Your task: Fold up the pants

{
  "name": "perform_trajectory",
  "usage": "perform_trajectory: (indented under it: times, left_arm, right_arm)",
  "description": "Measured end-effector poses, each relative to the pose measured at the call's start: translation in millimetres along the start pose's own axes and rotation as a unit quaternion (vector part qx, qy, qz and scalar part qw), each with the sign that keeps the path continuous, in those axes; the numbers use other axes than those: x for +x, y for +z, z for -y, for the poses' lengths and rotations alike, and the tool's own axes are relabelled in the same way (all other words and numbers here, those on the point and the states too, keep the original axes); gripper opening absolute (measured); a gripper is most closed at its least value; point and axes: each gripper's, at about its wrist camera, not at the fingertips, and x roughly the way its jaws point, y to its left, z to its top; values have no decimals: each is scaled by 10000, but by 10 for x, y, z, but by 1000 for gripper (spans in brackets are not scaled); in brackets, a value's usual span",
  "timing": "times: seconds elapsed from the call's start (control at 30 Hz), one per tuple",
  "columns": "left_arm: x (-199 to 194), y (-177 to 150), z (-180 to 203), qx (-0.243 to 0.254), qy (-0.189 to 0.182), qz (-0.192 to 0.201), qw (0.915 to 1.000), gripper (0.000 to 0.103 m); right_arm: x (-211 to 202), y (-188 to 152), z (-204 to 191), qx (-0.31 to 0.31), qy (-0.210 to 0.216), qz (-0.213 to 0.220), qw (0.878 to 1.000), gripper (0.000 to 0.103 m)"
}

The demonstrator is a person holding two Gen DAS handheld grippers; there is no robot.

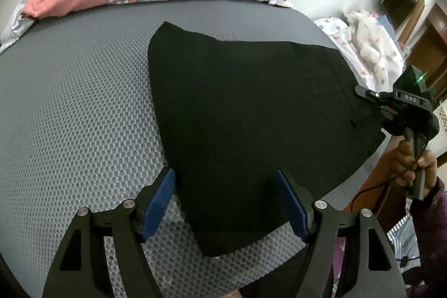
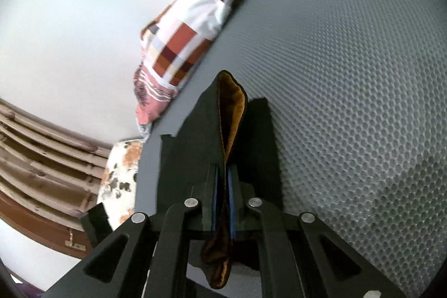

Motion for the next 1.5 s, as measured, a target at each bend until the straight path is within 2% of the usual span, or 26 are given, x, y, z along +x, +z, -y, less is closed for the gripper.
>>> perform_trajectory:
  times: [0.07,0.13,0.23,0.3,0.37,0.47,0.53,0.6,0.77,0.83,0.93,1.0,1.07,1.17,1.37,1.43,1.5]
  left_arm:
    - [58,9,-13,-32,50,-78,10000,75]
    - [129,6,-39,-72,55,-141,9999,75]
    - [192,-9,-79,-147,36,-177,9997,75]
    - [196,-14,-104,-206,24,-163,9997,75]
    - [170,-19,-119,-221,76,-144,9996,75]
    - [87,-33,-134,-177,214,-64,9996,75]
    - [37,-51,-146,-157,257,6,9995,75]
    - [38,-72,-166,-171,235,-20,9996,75]
    - [88,-93,-206,-329,113,-93,9994,75]
    - [94,-90,-200,-363,105,-117,9992,75]
    - [54,-92,-179,-306,133,-97,9994,75]
    - [25,-99,-167,-241,179,-62,9995,75]
    - [21,-104,-169,-219,223,-75,9995,75]
    - [38,-101,-191,-319,170,-112,9993,75]
    - [4,-69,-167,-303,143,-47,9994,75]
    - [17,-55,-145,-212,187,-38,9996,75]
    - [62,-51,-133,-165,221,-82,9996,75]
  right_arm:
    - [18,19,51,-56,-141,-17,9999,6]
    - [120,2,254,140,-273,-157,9994,6]
    - [182,-58,442,367,-129,-168,9991,6]
    - [142,-57,413,367,-31,-103,9993,11]
    - [80,-43,356,313,-120,-39,9994,15]
    - [-133,-35,117,-121,-460,274,9985,15]
    - [-303,-103,-113,-503,-423,294,9974,15]
    - [-404,-205,-206,-542,-363,206,9977,15]
    - [-480,-452,-135,-305,-437,-45,9986,15]
    - [-433,-466,-44,-191,-648,-5,9977,15]
    - [-347,-423,73,24,-487,-17,9988,16]
    - [-302,-400,39,-116,-531,-33,9985,16]
    - [-263,-392,-11,-271,-730,-141,9969,13]
    - [-295,-378,-81,-333,-721,-172,9967,11]
    - [-498,-491,-249,-146,-261,-83,9995,7]
    - [-488,-566,-192,-74,-376,-140,9992,5]
    - [-405,-631,32,192,-531,-271,9980,3]
